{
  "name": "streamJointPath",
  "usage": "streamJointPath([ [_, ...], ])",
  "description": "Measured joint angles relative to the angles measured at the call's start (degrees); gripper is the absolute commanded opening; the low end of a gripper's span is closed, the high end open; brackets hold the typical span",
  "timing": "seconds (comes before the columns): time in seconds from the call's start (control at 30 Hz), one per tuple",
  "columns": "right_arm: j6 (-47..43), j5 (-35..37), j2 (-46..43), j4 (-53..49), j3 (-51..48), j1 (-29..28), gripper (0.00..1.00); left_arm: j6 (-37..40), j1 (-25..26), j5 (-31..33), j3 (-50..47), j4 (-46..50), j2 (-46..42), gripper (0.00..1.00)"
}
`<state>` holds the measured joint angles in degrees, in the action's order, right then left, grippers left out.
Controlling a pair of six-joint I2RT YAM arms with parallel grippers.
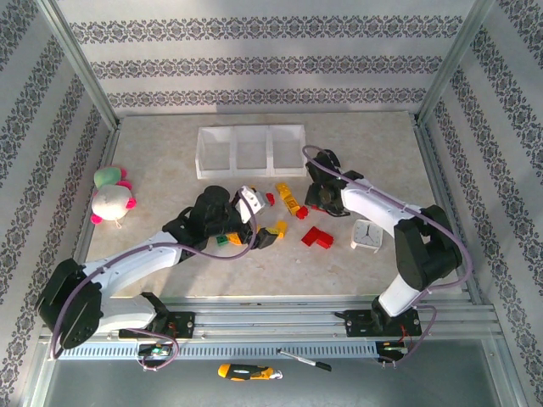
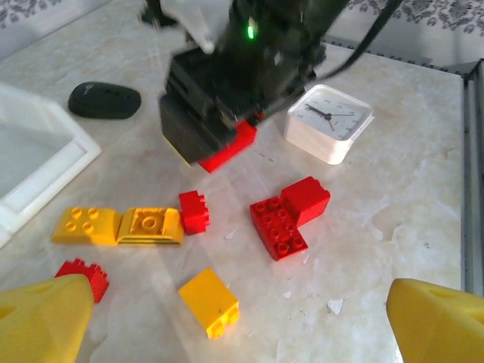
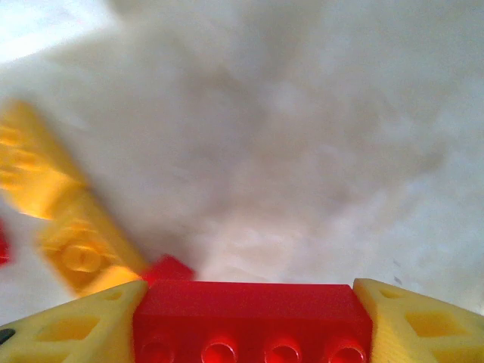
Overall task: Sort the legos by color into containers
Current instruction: Pick up the lego from the middle-right of the table, then place the lego in the container.
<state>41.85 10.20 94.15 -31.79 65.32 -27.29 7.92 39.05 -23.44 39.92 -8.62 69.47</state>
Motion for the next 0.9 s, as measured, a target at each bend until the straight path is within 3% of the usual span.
streamJointPath([
  [0.2,-4.8,1.6,6.3,2.6,15.4,-1.1,0.59,-4.6,0.0,5.2,-3.1,1.1,-3.3,0.99],
  [0.53,-12.3,3.7,29.9,6.9,40.9,1.0,0.6,-11.8,0.0,13.4,-4.1,4.7,-5.6,0.99],
  [0.67,-14.3,3.7,35.3,6.7,46.5,1.7,0.72,-14.2,0.0,16.3,-4.1,6.5,-5.8,0.99],
  [0.77,-15.3,3.2,36.0,6.5,47.9,2.0,0.84,-16.4,0.0,19.2,-4.1,8.5,-5.8,0.99],
  [0.9,-16.5,2.6,35.6,6.8,48.8,2.0,0.93,-20.4,-0.2,24.1,-3.4,12.2,-5.7,0.99],
])
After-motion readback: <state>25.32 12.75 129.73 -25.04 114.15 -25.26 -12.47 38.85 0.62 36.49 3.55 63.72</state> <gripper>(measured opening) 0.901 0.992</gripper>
